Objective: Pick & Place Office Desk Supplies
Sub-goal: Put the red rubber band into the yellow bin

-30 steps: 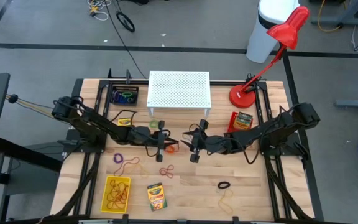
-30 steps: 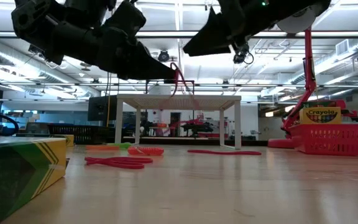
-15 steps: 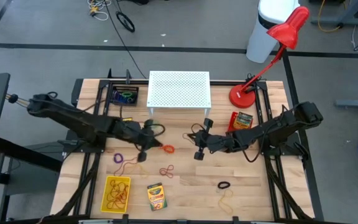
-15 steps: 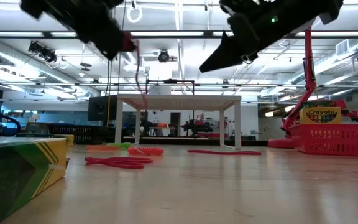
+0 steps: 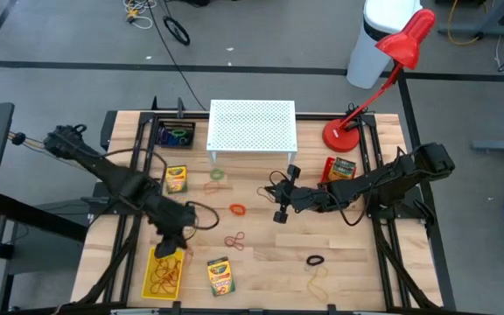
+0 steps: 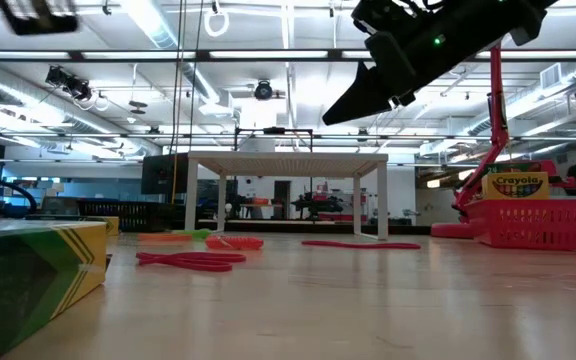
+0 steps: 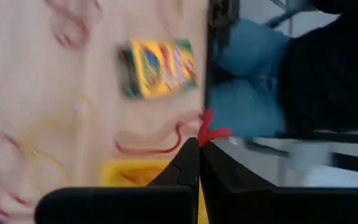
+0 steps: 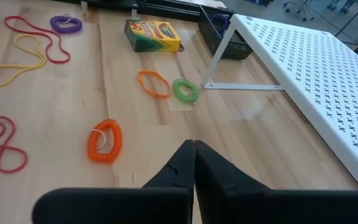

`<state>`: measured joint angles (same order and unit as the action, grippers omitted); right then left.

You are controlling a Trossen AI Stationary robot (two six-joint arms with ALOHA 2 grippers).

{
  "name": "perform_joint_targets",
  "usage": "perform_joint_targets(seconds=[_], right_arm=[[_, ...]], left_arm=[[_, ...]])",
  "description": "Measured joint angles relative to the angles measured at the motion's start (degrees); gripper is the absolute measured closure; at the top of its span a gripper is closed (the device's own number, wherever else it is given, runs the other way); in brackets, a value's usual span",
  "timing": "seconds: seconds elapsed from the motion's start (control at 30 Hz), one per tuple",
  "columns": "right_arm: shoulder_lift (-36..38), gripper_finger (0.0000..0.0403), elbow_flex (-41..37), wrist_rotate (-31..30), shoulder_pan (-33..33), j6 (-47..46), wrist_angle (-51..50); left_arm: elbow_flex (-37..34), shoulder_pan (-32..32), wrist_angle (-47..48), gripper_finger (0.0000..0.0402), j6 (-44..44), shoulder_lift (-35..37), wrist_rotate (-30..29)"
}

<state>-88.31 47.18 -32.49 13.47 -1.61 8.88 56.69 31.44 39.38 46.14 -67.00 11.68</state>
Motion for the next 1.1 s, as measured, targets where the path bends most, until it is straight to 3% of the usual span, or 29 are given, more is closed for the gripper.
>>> perform_joint_targets(seconds=[0.27,0.47,0.73,0.97,1.1], right_arm=[[0.00,0.0391,0.00,0.13,-0.02,-0.02,0.04],[0.00,0.0396,0.00,0.15,-0.02,0.00,0.04],[0.00,0.0387,-0.02,0.15,0.00,0.01,0.02],[0.00,0.0387,-0.02,0.15,-0.01,0.02,0.11],[0.00,0.0387,-0.02,0.15,-0.02,0.02,0.11]], left_arm=[[-1.83,9.51,6.10,0.0397,17.89,-0.76,1.11],[-7.34,14.24,4.46,0.0396,24.72,-0.98,0.44],[-12.54,17.89,2.61,0.0395,24.80,-0.98,-1.36],[-13.73,18.01,2.29,0.0358,27.00,-0.98,-1.48],[-13.68,18.11,2.38,0.0348,27.73,-1.01,4.09]])
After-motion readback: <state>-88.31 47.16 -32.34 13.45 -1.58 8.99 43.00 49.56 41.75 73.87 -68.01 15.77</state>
